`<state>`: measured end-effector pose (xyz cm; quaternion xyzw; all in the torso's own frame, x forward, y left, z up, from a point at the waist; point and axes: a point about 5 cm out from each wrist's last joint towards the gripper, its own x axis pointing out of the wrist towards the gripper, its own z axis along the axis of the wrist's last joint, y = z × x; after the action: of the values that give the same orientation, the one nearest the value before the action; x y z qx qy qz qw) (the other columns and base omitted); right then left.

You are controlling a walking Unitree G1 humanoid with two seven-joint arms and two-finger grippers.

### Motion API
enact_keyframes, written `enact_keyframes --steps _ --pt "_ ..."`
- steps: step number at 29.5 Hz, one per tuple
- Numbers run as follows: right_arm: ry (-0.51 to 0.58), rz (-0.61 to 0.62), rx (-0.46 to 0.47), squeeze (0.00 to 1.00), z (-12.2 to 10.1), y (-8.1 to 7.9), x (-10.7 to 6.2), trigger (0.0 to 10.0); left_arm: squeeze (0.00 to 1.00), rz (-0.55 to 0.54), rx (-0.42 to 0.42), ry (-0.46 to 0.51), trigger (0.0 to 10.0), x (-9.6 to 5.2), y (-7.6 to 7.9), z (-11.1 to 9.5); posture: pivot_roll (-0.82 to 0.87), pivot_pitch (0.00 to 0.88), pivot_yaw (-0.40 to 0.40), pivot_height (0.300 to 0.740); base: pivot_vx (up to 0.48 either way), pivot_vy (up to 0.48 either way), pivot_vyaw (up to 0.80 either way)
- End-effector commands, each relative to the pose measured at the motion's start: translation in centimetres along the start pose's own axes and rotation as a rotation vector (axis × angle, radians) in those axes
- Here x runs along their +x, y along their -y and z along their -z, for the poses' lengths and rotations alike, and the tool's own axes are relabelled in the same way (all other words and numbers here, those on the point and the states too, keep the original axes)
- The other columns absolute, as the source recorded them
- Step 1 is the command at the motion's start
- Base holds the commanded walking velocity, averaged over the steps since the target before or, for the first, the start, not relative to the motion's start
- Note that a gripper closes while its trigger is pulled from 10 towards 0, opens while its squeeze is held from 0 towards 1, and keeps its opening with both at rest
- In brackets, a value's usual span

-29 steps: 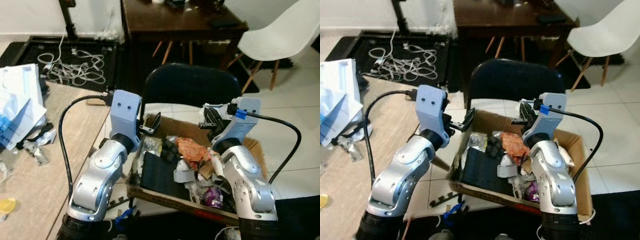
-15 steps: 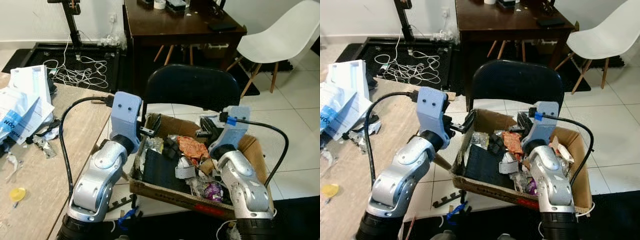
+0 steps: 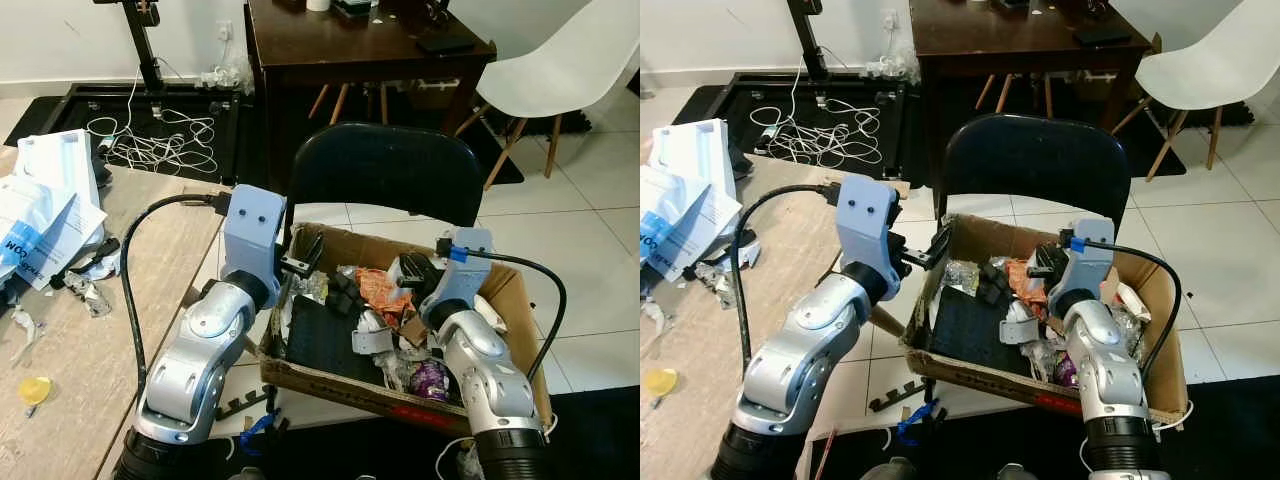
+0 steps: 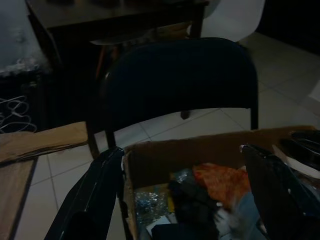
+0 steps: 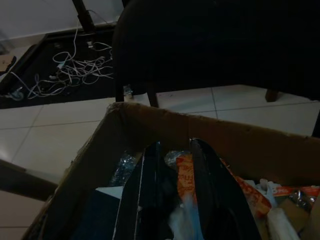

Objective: Picking trash to rubbish bin

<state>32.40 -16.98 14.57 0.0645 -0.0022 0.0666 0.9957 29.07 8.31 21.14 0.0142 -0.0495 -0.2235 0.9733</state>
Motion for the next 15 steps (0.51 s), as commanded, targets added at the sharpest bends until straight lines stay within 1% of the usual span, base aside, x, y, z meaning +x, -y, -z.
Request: enact_keyframes --steps 1,2,3,4,7,9,13,15 --pt "-0.004 0.012 -0.018 0.0 0.2 0.1 0.1 10.0 0.0 0.083 0.004 -0.003 10.0 -0.5 0.9 0.0 0.12 0.208 0.015 0.74 0.0 0.0 0.0" --pt "-0.003 0.012 -0.016 0.0 0.3 0.1 0.1 10.0 0.0 0.108 0.004 -0.002 10.0 -0.6 1.1 -0.1 0.12 0.208 0.015 0.74 0.0 0.0 0.0" --pt "-0.003 0.012 -0.016 0.0 0.3 0.1 0.1 10.0 0.0 0.108 0.004 -0.002 10.0 -0.6 1.1 -0.1 0.12 0.208 0.015 0.74 0.0 0.0 0.0" --pt "-0.001 0.012 -0.014 0.0 0.3 0.1 0.2 10.0 0.0 0.14 0.005 -0.005 10.0 -0.8 1.5 0.0 0.12 0.207 0.016 0.74 0.0 0.0 0.0" --pt "0.01 0.009 -0.015 0.0 0.2 0.0 0.3 10.0 0.0 0.143 0.011 -0.006 10.0 -0.8 1.5 0.0 0.12 0.204 0.017 0.74 0.0 0.0 0.0" --pt "0.017 0.006 -0.013 0.0 0.1 -0.1 0.3 10.0 0.0 0.135 0.012 -0.006 10.0 -0.7 1.4 0.0 0.12 0.204 0.017 0.74 0.0 0.0 0.0" --pt "0.059 -0.021 0.016 0.0 -0.6 -0.9 0.2 10.0 0.0 0.089 0.01 -0.002 10.0 -0.6 0.9 0.0 0.12 0.198 0.018 0.74 0.0 0.0 0.0" --pt "0.077 -0.03 0.013 0.0 -0.9 -1.2 0.2 10.0 0.0 0.074 0.007 0.005 10.0 -0.6 0.7 -0.1 0.12 0.198 0.018 0.74 0.0 0.0 0.0"
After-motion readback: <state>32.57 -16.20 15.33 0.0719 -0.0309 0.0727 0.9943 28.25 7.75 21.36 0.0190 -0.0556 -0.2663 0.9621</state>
